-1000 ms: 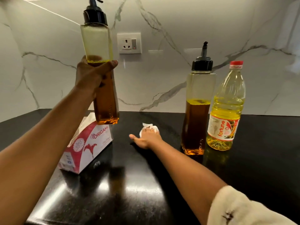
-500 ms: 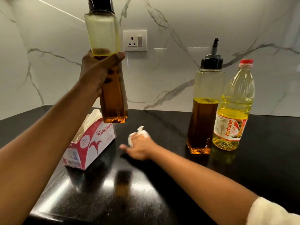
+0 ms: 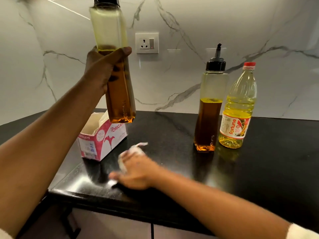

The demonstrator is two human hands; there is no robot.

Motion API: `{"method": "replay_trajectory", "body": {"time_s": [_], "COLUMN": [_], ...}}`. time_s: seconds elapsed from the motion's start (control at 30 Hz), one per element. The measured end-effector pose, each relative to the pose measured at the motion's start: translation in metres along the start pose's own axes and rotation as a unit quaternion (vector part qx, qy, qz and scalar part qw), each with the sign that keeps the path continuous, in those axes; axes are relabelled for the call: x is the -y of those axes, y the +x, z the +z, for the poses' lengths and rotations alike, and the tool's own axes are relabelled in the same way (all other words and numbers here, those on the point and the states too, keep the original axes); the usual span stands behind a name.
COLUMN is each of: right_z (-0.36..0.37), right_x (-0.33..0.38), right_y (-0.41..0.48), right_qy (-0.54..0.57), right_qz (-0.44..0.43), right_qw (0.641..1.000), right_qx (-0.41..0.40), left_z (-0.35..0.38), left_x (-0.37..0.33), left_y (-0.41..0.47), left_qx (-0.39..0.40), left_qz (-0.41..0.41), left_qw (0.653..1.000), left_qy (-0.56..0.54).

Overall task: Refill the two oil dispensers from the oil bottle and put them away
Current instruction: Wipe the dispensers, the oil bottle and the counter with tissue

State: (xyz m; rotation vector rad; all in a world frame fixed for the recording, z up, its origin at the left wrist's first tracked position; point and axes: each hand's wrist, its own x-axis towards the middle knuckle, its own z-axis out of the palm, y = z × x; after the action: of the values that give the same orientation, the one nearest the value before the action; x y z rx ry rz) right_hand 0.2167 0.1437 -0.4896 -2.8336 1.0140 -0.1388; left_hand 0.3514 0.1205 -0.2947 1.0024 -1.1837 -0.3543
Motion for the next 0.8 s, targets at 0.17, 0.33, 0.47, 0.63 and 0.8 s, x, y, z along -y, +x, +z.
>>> {"method": "replay_trajectory", "body": {"time_s": [0.17, 0.33, 0.47, 0.63, 0.8], "right_z": [0.001, -0.004, 0.017, 0.012, -0.004], "right_x": [0.002, -0.044, 0.028, 0.014, -0.076], "right_y": [-0.078, -0.031, -0.017, -0.102, -0.112], "right_qy": [0.031, -0.031, -0.032, 0.008, -0.020], "right_qz": [-0.114, 0.083, -0.035, -0.049, 0.205], "right_qw": [0.993, 0.996, 0.998, 0.998, 0.979], "right_qx": [-0.014, 0.007, -0.028, -0.028, -0.012], "left_z": [-0.006, -0.014, -0.011, 0.000, 0.019], "left_x": [-0.004, -0.010, -0.009, 0.001, 0.010], "left_y": [-0.010, -0.021, -0.029, -0.035, -0.042], "left_qx": [0.004, -0.010, -0.009, 0.002, 0.005], "left_qz": [-0.010, -0.021, -0.033, -0.048, -0.064], "left_qw": [1.000, 1.000, 0.999, 0.999, 0.997], "left_qy": [-0.001, 0.002, -0.003, -0.012, -0.034]}}
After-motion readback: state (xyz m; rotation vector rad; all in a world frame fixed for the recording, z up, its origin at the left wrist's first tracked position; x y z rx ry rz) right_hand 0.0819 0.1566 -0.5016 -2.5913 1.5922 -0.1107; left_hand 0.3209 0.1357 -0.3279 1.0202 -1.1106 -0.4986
